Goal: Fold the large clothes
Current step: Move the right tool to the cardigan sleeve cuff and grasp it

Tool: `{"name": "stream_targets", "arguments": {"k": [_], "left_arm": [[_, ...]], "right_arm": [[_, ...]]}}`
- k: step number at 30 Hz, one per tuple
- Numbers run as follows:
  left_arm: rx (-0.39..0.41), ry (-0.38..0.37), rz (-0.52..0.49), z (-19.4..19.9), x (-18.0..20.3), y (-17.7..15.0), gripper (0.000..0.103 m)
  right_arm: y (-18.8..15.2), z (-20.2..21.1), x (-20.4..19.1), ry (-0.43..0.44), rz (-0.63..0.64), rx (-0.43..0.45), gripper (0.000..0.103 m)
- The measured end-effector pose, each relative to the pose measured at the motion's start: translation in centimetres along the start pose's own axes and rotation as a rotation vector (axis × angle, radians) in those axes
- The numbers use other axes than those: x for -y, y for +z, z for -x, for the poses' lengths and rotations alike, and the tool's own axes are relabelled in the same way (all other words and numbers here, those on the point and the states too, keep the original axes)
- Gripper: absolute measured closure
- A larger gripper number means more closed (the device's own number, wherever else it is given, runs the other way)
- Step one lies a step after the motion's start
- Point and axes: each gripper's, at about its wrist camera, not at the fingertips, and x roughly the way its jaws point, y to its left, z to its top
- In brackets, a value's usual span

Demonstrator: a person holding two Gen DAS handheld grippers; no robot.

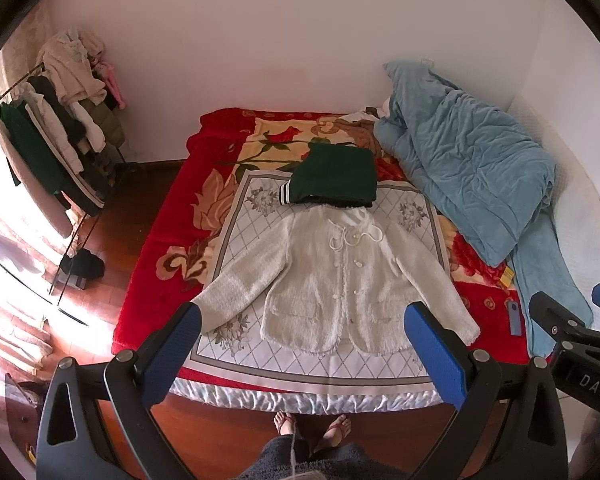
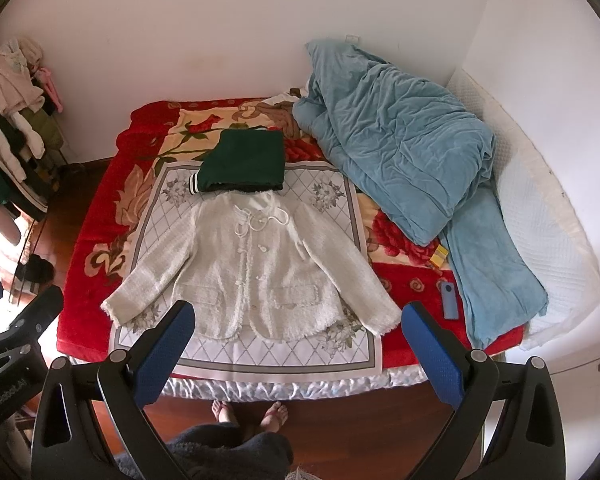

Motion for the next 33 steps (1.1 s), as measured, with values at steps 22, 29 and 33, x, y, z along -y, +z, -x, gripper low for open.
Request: {"name": "stream_targets", "arguments": {"k": [22,29,33], "left_arm": [[0.024,0.163,-0.092,-21.0,3.5,3.9,0.000],[-0.110,0.298,-0.097,-33.3,5.5,0.2,0.000],[-0.228,0.399,-0.051,-41.8,4.3,-3.3,0.000]], "right_arm": [[-3.2,-22.6,9.6,0.015,-0.500,-0.187,0.035],[-7.2,-40.5,13.9,0.149,-0.572,-0.397,0.030],[-8.9,-53.1,8.1,0.287,-0.456,-0.552,0.030]]}}
